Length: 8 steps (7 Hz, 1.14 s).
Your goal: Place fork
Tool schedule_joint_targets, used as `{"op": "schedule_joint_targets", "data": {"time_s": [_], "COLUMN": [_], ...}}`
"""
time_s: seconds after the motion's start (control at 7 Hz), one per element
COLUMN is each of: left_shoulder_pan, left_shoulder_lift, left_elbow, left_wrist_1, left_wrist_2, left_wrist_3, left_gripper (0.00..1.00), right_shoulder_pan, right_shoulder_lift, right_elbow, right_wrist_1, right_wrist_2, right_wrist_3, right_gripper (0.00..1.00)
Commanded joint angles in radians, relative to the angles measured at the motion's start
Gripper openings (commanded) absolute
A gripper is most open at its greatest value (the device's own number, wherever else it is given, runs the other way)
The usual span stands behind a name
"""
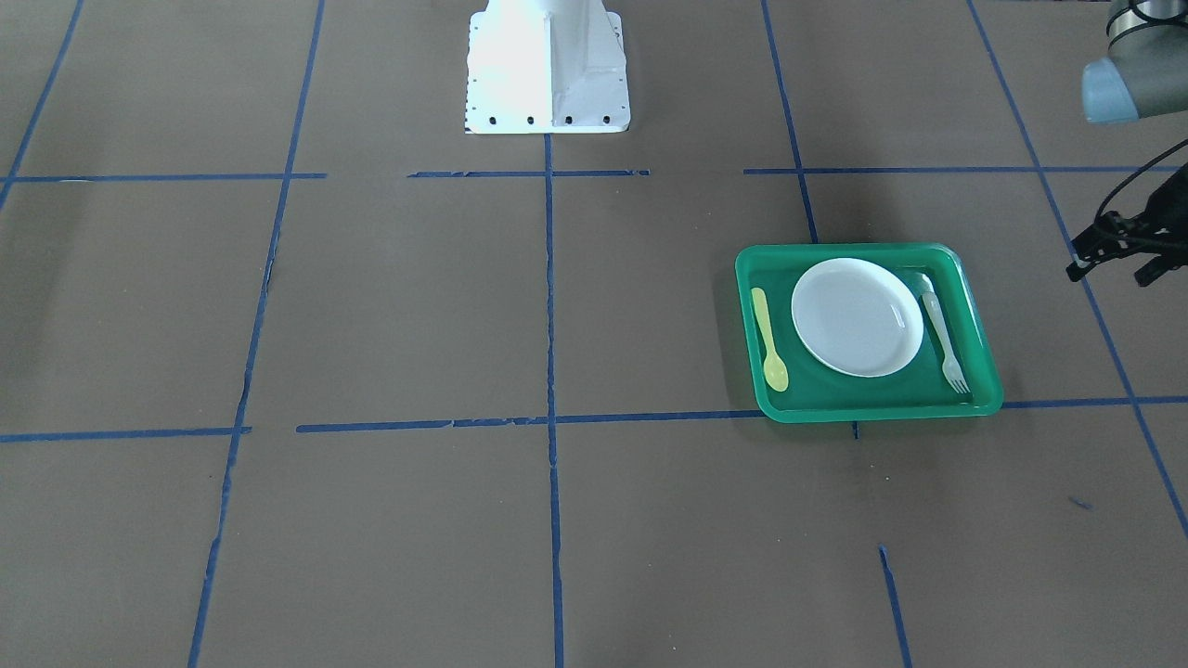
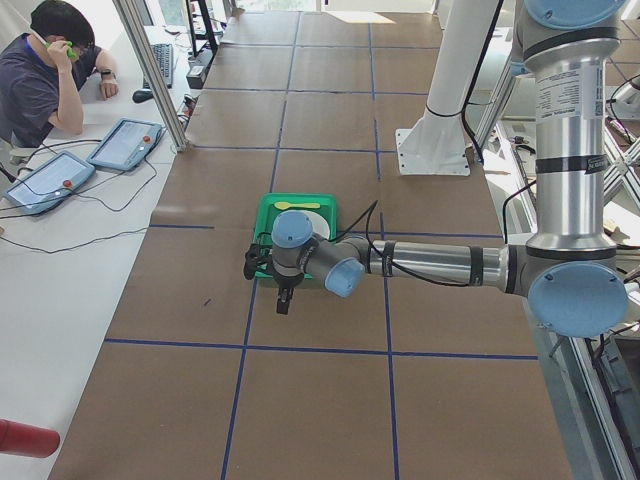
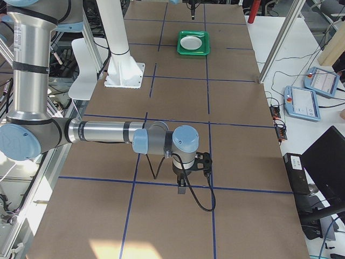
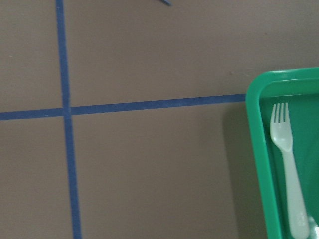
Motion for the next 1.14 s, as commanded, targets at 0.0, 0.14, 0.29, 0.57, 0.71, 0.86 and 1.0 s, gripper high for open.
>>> {"op": "schedule_joint_targets", "data": {"time_s": [0.0, 0.14, 0.29, 0.57, 0.71, 0.86, 1.0], "left_shoulder_pan": [-0.168, -0.209, -0.234, -0.237, -0.237, -0.237, -0.237], "left_shoulder_lift": [-0.009, -0.012, -0.001, 0.012, 0.011, 0.011, 0.011], "left_elbow": [-0.032, -0.050, -0.053, -0.059, -0.063, -0.049, -0.046], "left_wrist_1": [0.261, 0.321, 0.325, 0.335, 0.333, 0.331, 0.332], "left_wrist_2": [0.009, 0.010, 0.009, -0.001, -0.001, -0.001, -0.002], "left_wrist_3": [0.325, 0.372, 0.377, 0.380, 0.380, 0.380, 0.380], "left_gripper": [1.00, 1.00, 1.00, 1.00, 1.00, 1.00, 1.00], "right_shoulder_pan": [0.000, 0.000, 0.000, 0.000, 0.000, 0.000, 0.000], "right_shoulder_lift": [0.000, 0.000, 0.000, 0.000, 0.000, 0.000, 0.000], "right_elbow": [0.000, 0.001, 0.000, 0.000, 0.000, 0.000, 0.000], "right_wrist_1": [0.000, 0.000, 0.000, 0.000, 0.000, 0.000, 0.000], "right_wrist_2": [0.000, 0.000, 0.000, 0.000, 0.000, 0.000, 0.000], "right_wrist_3": [0.000, 0.000, 0.000, 0.000, 0.000, 0.000, 0.000], "right_gripper": [1.00, 1.00, 1.00, 1.00, 1.00, 1.00, 1.00]}}
